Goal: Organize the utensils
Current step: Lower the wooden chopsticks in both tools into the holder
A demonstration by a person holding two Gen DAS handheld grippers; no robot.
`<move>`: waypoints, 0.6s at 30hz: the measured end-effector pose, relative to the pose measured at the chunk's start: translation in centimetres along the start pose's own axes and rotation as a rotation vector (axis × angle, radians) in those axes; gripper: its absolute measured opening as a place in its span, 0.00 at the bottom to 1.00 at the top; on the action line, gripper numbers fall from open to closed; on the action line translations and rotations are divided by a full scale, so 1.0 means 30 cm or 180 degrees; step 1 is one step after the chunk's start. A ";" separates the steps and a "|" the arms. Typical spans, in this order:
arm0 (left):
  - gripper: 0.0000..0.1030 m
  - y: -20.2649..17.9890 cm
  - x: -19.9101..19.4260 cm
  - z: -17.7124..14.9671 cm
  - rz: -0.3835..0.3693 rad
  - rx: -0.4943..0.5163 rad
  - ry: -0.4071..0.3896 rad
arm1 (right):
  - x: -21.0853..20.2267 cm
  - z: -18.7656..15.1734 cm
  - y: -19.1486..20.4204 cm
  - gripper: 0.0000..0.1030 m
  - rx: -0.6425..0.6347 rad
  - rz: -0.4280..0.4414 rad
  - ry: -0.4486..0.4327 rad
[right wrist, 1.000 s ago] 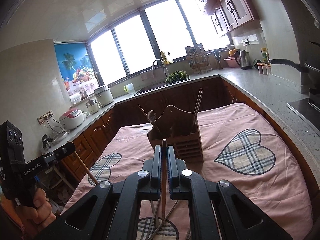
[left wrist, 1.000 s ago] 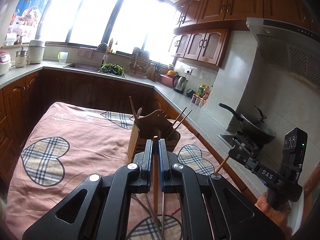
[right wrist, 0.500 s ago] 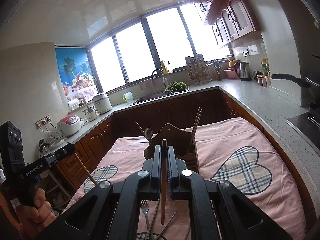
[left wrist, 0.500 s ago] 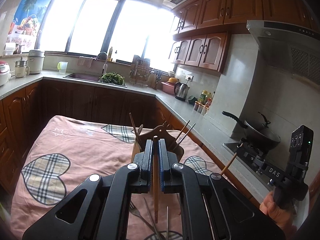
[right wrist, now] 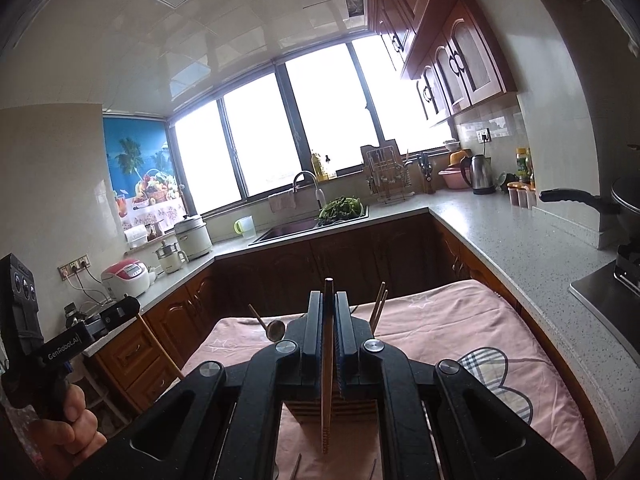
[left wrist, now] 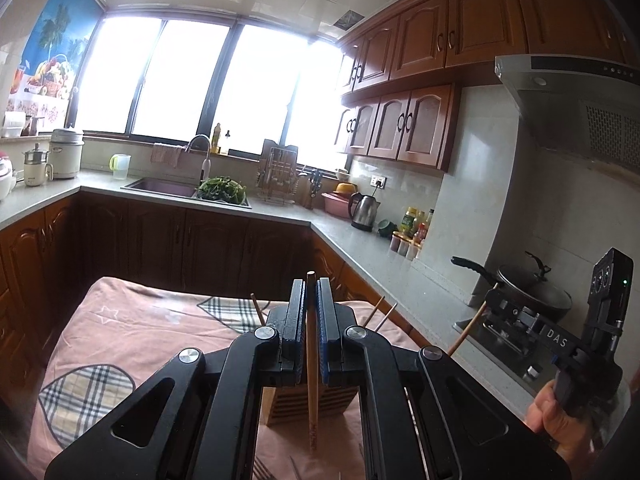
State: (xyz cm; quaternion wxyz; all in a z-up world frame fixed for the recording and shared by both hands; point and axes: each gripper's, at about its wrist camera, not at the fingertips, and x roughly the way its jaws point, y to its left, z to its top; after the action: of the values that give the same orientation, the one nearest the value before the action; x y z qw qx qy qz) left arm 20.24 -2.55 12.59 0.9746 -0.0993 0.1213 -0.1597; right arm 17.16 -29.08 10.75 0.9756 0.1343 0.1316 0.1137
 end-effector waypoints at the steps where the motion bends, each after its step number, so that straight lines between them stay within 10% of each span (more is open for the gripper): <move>1: 0.04 -0.004 0.013 0.011 0.0012 0.0018 -0.0028 | 0.010 0.014 -0.005 0.05 0.0007 -0.0005 -0.0036; 18: 0.04 0.088 0.304 0.025 0.0272 -0.0251 -0.0133 | 0.280 0.062 -0.097 0.05 0.0172 -0.0141 -0.0147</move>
State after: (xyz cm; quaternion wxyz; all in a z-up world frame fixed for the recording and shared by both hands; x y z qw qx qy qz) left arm 29.57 -3.04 10.81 0.9782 -0.1358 0.1112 -0.1110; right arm 26.12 -30.09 9.74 0.9766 0.1602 0.1149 0.0854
